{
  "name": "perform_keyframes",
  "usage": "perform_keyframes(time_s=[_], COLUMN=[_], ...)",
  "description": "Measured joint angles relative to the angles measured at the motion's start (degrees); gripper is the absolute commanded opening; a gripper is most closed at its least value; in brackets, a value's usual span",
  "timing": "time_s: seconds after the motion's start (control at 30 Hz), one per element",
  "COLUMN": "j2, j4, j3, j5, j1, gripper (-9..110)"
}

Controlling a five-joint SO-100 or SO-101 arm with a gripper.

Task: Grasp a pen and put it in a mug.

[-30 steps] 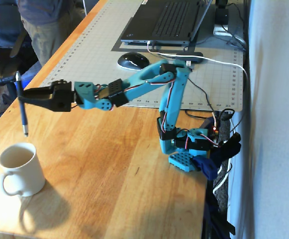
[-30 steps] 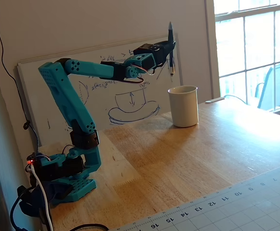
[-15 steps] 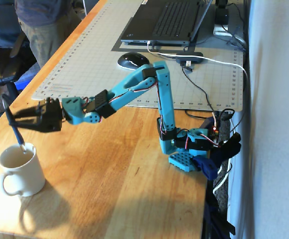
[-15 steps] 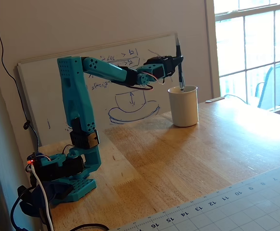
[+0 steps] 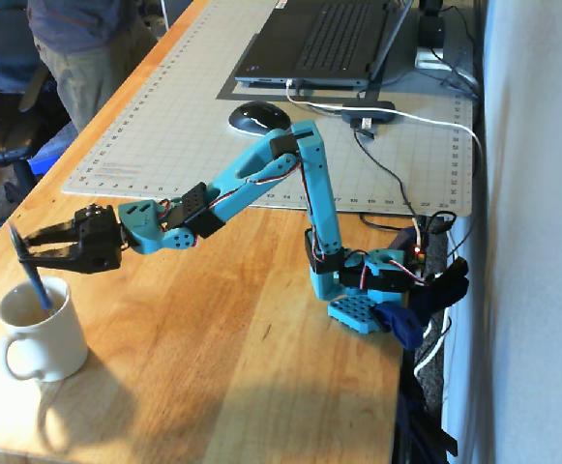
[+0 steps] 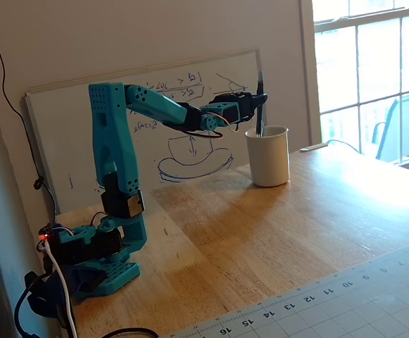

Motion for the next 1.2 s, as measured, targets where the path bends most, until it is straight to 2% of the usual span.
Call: perform_keyframes(time_s=[0.1, 0.3, 0.53, 0.67, 0.87, 1.0, 1.2], j2=[0.26, 7.56, 21.71, 30.15, 41.66, 51.24, 64.16], j4=[0.0, 2.46, 24.26, 40.52, 63.37, 75.85, 88.51], j3=[0.0, 2.11, 3.16, 3.96, 10.46, 15.38, 22.68], j5=[0.0, 0.0, -5.45, -17.31, -41.13, -55.81, -67.85], j1=[0.0, 1.05, 5.62, 8.79, 14.94, 16.96, 19.34], gripper=[24, 22, 22, 22, 21, 16, 9])
